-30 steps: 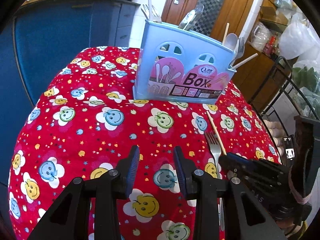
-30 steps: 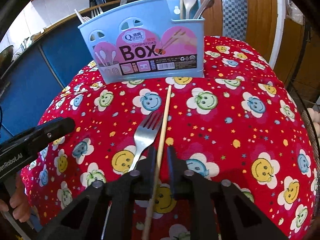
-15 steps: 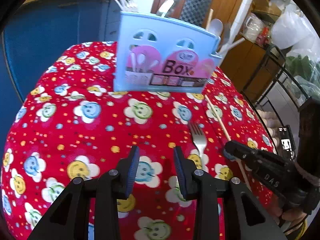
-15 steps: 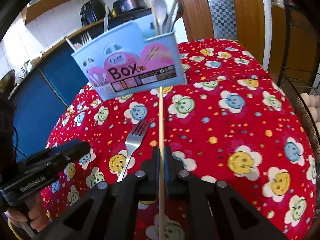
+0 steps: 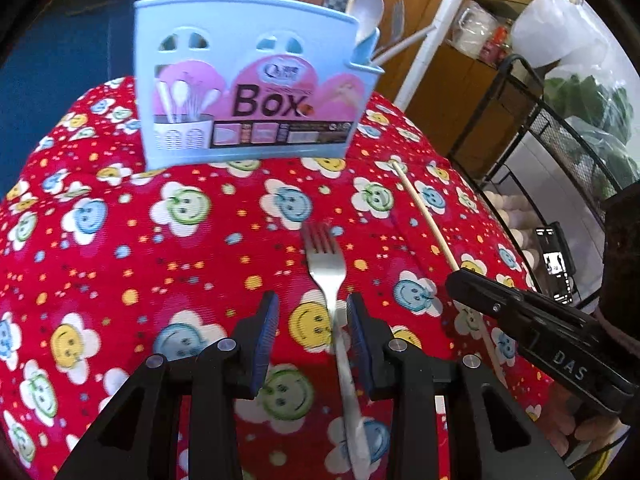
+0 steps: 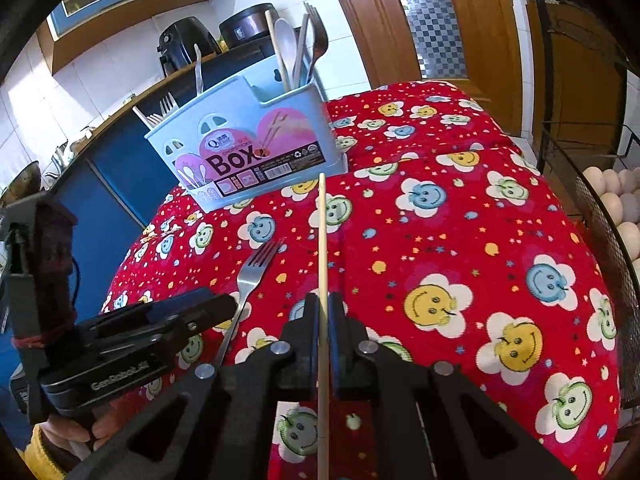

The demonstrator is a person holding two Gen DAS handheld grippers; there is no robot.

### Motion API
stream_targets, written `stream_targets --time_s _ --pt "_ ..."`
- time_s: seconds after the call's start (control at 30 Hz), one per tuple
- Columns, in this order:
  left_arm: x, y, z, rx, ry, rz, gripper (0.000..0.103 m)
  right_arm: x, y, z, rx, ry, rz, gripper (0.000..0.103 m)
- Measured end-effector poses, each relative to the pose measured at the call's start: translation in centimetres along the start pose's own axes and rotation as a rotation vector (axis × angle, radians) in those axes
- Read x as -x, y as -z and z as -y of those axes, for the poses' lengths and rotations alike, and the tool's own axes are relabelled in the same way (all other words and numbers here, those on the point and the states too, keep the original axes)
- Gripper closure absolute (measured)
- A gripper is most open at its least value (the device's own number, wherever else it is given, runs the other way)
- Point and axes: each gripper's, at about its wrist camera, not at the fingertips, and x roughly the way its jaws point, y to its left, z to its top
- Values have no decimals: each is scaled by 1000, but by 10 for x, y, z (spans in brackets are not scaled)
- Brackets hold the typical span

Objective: Organize utensils
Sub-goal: 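Grasp the silver fork with the left tool while the right tool grasps the wooden chopstick, then lift the fork with the left tool while the right tool lifts the chopstick toward the box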

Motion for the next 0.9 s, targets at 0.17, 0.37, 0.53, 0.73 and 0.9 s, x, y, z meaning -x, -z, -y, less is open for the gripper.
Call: stream_targets --time_s 0.17,0.37,0.53,0.73,0.9 --pt "-14 -6 4 -2 14 -5 67 4 1 7 -8 -6 9 97" --pt "-30 -13 12 -15 32 -13 71 3 2 12 -18 -14 9 97" --pt "-35 -17 15 -13 37 -16 83 1 2 14 -22 -15 7 97" --pt "-35 -17 19 -9 76 -12 92 0 3 16 -27 -16 9 97" --pt "-37 -17 24 -25 61 -12 100 0 3 17 -27 -14 6 97"
